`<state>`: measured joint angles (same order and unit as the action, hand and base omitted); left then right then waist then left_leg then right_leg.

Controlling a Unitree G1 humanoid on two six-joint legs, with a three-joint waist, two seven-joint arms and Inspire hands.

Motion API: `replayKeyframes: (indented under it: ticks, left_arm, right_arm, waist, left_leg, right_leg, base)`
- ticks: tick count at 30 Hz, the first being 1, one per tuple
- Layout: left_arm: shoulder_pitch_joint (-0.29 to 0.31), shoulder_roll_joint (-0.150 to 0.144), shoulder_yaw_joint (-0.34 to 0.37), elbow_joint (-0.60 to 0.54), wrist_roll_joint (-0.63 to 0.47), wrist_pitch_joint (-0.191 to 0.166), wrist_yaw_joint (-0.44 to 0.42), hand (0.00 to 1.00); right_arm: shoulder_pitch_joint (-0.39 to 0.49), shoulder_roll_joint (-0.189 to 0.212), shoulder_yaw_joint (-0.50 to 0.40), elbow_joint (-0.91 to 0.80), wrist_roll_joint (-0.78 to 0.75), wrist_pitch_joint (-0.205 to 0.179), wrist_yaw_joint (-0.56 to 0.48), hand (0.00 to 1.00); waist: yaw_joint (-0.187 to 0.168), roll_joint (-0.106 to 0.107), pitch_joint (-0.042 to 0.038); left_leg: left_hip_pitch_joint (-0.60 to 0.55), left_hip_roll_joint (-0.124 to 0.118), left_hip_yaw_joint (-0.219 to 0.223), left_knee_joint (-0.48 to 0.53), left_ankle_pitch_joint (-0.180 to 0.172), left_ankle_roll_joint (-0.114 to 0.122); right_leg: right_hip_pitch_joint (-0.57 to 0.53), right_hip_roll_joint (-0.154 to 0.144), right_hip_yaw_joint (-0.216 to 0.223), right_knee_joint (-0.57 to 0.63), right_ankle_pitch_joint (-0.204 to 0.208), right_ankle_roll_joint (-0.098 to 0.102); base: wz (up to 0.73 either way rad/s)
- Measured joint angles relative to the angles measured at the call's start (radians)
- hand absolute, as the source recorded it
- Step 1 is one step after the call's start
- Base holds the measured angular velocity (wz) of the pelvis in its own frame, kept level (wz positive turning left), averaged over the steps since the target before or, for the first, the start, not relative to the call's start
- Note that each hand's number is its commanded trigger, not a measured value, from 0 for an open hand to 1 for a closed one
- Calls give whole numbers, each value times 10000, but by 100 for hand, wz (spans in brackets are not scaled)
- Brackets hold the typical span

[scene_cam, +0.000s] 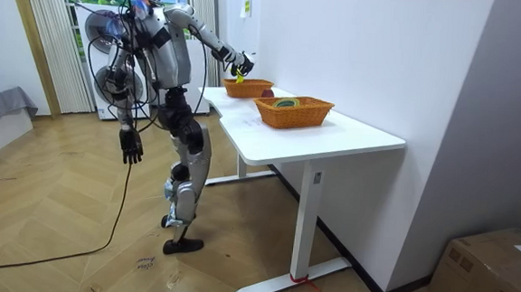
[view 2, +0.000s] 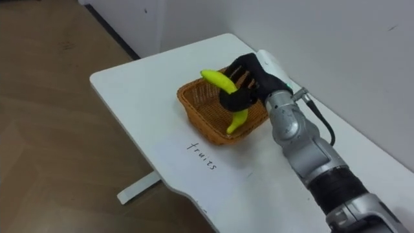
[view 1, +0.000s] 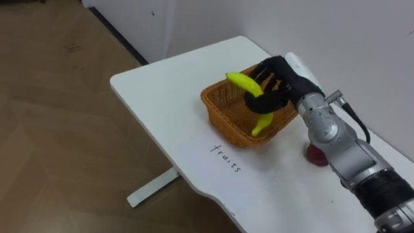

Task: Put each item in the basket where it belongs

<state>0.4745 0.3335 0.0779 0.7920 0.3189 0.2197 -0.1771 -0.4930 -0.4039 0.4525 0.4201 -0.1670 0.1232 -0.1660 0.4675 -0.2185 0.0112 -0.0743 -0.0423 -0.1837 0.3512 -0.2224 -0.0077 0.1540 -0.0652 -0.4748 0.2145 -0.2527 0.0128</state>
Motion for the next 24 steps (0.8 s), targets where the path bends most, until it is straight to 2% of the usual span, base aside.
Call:
replayKeyframes:
  ticks: [1,2,3,10,14,16,18,22,24]
  left_arm:
    - [-7,-2,-5,-61,-1,-6,3,0]
    - [-15,-3,-10,-129,-2,-38,9,0]
    - [-42,-3,-16,-143,-3,-71,59,0]
    - [12,25,-26,-255,-22,-95,393,0]
    - [113,31,-35,-278,-118,-298,472,0]
    - [149,27,-33,-277,-111,-305,478,0]
    - [191,12,-34,-270,-110,-308,491,0]
    - [218,-56,-56,-273,-109,-281,513,0]
    - [233,-192,-65,-273,-97,-255,502,0]
  right_arm:
    - [0,-7,0,0,0,0,-94,75]
    - [0,-8,0,1,2,1,-232,7]
    - [-5,-9,0,1,11,1,-371,0]
    - [-5,-26,0,-1,119,-10,-831,0]
    - [-5,-87,0,0,96,-26,-858,0]
    - [-3,-97,0,-1,100,-31,-858,0]
    - [-4,-98,-6,-5,97,-30,-856,0]
    - [-2,-98,-13,-8,85,-30,-834,0]
    - [11,-99,-16,-72,-4,-22,-792,0]
  waist:
    - [-3,-6,1]
    - [-1,-18,7]
    - [11,-30,17]
    - [-7,-59,55]
    - [-135,-66,75]
    - [-203,-31,102]
    - [-234,64,173]
    - [-274,137,183]
    - [-285,284,172]
  left_leg:
    - [-56,-2,-16,36,-5,-4]
    - [-163,-7,-32,88,-11,-4]
    - [-239,-16,-38,115,-15,1]
    - [-575,-24,-58,253,-30,24]
    - [-686,-35,-111,328,-33,30]
    - [-625,-48,-135,331,-34,31]
    - [-471,-46,-118,301,-45,45]
    - [-349,-33,-80,295,-57,39]
    - [-190,-37,-2,257,-62,49]
  right_leg:
    - [-40,1,-5,24,1,-2]
    - [-136,-3,-7,67,1,-1]
    - [-194,-5,-6,67,6,-2]
    - [-476,9,26,71,79,3]
    - [-521,12,-76,72,109,8]
    - [-451,10,-103,60,117,17]
    - [-324,-3,-92,59,119,23]
    - [-267,7,44,56,120,23]
    - [-177,-13,87,57,120,23]
  base:
    - [4]
    - [4]
    - [0]
    - [0]
    - [4]
    - [3]
    - [-2]
    - [-6]
    - [-11]
